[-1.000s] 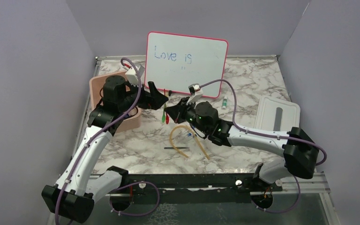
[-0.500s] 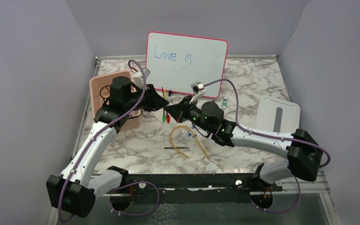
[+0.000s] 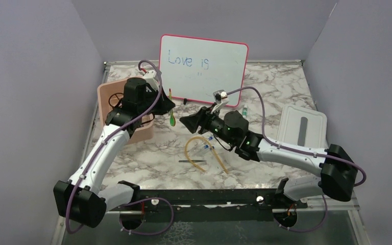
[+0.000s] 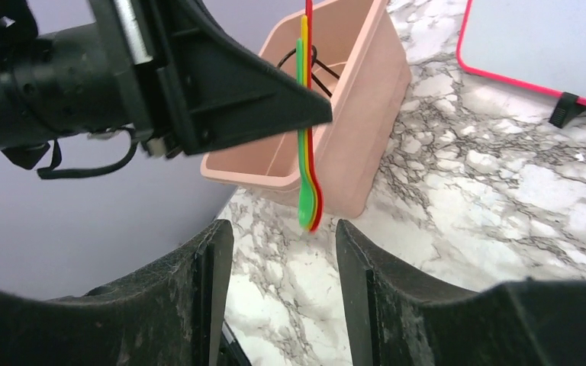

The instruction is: Organize the chemistry lab equipment

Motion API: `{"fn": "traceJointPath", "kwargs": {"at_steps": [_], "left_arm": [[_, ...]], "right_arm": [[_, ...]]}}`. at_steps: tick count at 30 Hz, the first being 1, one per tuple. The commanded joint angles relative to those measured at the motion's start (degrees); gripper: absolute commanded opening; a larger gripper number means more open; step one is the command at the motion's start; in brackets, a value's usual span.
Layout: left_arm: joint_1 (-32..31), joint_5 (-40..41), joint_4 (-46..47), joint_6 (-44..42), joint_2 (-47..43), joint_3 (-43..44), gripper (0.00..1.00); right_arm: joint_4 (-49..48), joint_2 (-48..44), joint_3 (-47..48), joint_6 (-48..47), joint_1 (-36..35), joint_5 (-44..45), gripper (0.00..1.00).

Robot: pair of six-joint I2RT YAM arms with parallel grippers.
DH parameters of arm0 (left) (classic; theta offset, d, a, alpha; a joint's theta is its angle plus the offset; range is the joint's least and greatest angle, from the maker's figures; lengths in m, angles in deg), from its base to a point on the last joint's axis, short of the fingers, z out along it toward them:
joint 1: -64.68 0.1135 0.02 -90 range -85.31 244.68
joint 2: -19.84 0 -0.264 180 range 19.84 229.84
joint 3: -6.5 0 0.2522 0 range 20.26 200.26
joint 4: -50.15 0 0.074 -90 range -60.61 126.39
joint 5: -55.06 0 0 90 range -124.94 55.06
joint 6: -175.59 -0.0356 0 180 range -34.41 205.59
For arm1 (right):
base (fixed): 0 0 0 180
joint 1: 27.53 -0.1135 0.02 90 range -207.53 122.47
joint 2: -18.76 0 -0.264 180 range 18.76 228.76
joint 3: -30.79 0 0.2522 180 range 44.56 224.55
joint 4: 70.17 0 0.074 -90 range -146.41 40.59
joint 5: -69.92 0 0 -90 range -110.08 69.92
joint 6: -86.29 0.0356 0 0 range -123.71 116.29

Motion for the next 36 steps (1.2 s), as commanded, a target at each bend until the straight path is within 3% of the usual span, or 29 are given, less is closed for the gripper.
{"fn": "traceJointPath", "kwargs": {"at_steps": [1,4,7,15,21,29,36], "left_arm": [[0.42,19.89,-7.1,-5.1,3.23,5.39,0.0],[1.42,31.85,-10.61,-6.5,5.75,8.16,0.0],[4.15,37.09,-12.26,-7.54,8.75,10.88,0.0],[14.14,29.37,-11.89,-8.09,18.39,15.06,0.0],[15.79,23.55,-12.01,-8.34,24.71,15.77,0.0],[15.99,19.96,-12.02,-7.42,30.33,14.26,0.11],[16.0,20.68,-12.66,-7.13,28.96,15.14,0.24]], "right_arm": [[5.3,-4.65,-1.72,-0.12,0.08,4.1,0.57],[7.71,-7.06,-3.58,0.36,0.08,4.52,0.57],[8.03,-9.25,-6.7,1.37,0.08,4.64,0.57],[9.1,-11.82,-11.22,3.05,0.08,4.01,0.57],[10.12,-12.14,-12.1,3.09,0.08,4.6,0.57],[13.63,-12.22,-11.76,3.8,0.08,8.76,0.57],[15.7,-11.57,-11.23,4.7,0.08,9.89,0.57]]}}
